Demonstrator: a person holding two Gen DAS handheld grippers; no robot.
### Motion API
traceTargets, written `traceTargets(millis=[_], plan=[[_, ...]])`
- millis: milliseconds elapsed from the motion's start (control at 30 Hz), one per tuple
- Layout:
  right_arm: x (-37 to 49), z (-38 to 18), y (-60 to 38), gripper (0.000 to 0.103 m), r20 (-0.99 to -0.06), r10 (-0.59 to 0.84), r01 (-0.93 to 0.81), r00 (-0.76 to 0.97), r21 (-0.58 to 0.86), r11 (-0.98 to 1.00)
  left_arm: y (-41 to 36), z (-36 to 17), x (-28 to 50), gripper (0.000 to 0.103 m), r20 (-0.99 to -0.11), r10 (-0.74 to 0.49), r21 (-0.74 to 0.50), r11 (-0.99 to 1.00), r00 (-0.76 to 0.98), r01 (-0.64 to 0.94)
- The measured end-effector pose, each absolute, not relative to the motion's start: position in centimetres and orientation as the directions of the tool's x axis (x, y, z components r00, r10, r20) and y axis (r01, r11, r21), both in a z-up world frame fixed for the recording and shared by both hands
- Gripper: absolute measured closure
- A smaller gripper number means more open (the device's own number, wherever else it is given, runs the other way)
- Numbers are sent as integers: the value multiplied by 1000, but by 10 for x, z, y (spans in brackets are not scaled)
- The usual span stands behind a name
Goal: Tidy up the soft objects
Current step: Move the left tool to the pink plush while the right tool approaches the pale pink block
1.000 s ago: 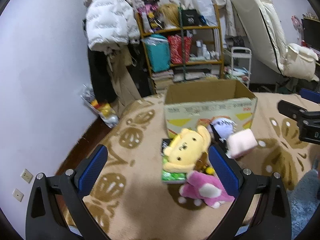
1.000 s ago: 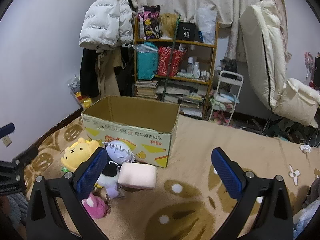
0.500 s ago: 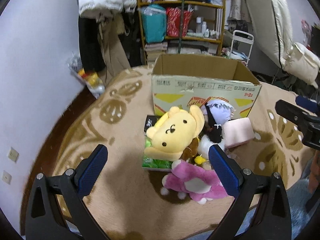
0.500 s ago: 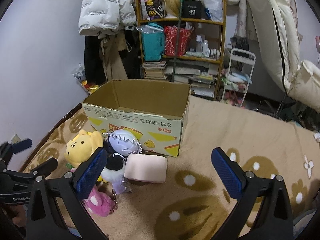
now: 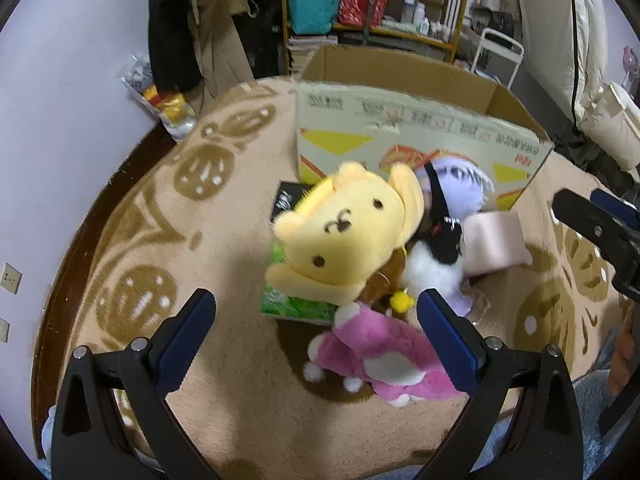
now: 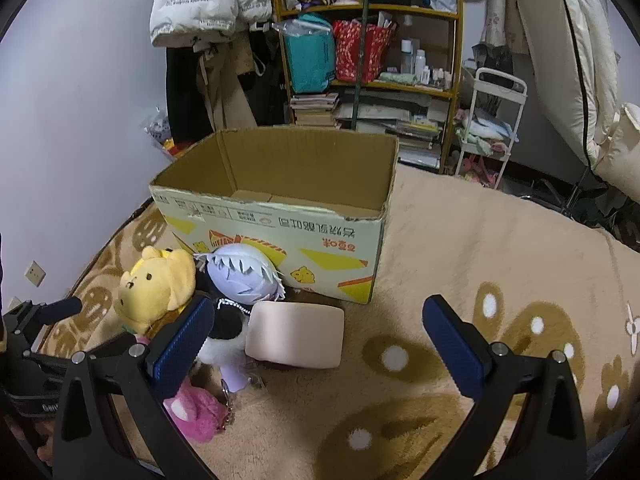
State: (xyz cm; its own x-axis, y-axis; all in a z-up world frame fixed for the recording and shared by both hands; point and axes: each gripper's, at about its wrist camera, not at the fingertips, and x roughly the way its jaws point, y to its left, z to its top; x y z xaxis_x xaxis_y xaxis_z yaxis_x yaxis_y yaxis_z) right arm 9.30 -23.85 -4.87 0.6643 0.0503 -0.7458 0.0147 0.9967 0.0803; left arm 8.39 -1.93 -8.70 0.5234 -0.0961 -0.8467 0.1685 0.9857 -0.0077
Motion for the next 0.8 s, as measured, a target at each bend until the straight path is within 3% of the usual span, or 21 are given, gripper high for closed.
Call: traceTargets(millis=[800], plan=[[127, -100, -228, 0, -856, 60, -21, 513, 58, 998, -44, -152, 106, 3, -956, -113, -59, 978, 271, 198]])
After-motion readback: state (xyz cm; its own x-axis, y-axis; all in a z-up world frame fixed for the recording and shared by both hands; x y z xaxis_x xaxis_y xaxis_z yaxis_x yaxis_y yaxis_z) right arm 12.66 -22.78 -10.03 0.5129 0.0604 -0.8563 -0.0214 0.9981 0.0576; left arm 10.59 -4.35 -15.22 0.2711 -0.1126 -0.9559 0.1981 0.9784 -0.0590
